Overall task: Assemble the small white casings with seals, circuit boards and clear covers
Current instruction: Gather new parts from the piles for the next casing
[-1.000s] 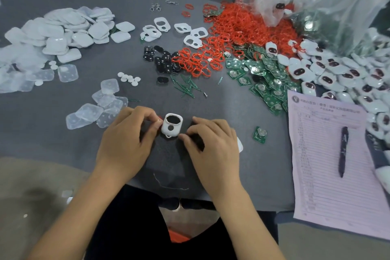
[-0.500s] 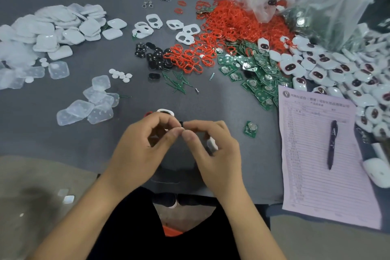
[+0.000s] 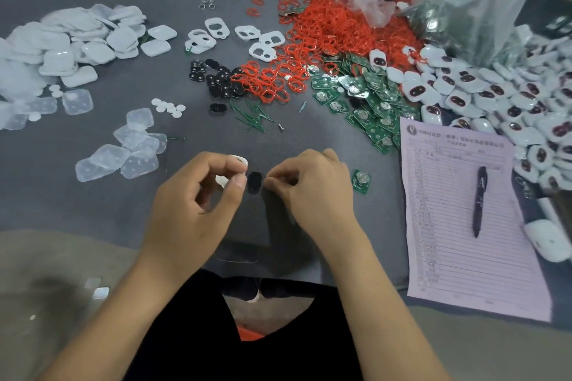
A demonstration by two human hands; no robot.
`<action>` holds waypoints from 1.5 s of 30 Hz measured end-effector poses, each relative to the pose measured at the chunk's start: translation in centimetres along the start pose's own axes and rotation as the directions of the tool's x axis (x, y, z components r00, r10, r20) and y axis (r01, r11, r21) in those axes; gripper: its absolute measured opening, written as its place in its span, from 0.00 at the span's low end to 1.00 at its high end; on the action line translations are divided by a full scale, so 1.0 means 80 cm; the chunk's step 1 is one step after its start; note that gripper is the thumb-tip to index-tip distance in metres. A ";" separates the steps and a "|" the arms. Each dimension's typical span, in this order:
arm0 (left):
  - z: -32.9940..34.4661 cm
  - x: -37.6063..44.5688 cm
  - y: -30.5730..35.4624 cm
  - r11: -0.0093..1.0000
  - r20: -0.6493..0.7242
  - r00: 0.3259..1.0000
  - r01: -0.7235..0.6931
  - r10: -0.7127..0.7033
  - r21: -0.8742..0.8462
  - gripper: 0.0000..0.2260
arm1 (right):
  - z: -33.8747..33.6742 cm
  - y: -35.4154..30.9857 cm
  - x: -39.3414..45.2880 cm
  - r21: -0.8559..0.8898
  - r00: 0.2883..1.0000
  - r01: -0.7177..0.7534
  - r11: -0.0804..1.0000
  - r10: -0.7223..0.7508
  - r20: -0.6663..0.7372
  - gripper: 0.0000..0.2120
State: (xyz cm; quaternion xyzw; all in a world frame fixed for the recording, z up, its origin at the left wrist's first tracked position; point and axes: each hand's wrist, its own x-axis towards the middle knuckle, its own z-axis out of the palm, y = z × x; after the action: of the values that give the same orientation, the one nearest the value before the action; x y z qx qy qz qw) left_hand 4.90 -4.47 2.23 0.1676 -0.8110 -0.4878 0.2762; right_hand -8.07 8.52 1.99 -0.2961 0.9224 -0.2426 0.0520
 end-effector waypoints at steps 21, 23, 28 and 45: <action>0.119 0.008 0.018 0.885 0.395 0.915 -0.249 0.081 0.394 0.15 | -0.009 0.124 -0.051 0.180 0.852 -0.222 0.958 0.281 -0.442 0.09; 0.128 0.008 0.021 0.902 0.387 0.919 -0.227 0.073 0.368 0.14 | -0.010 0.127 -0.051 0.202 0.847 -0.226 0.953 0.295 -0.443 0.10; 0.154 0.001 0.036 0.904 0.382 0.923 -0.203 0.049 0.375 0.12 | -0.012 0.124 -0.057 0.069 0.796 -0.291 0.954 0.282 -0.535 0.07; 0.146 0.009 0.018 0.946 0.329 0.933 -0.229 0.146 0.230 0.09 | -0.016 0.123 -0.057 0.135 0.786 -0.349 0.928 0.368 -0.497 0.12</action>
State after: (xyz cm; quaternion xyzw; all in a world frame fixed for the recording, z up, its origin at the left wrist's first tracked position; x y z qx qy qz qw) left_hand -2.82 3.96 -0.65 0.0463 -0.9141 -0.3665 0.1674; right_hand -9.79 18.63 -1.81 -0.0394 0.9372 -0.3147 -0.1452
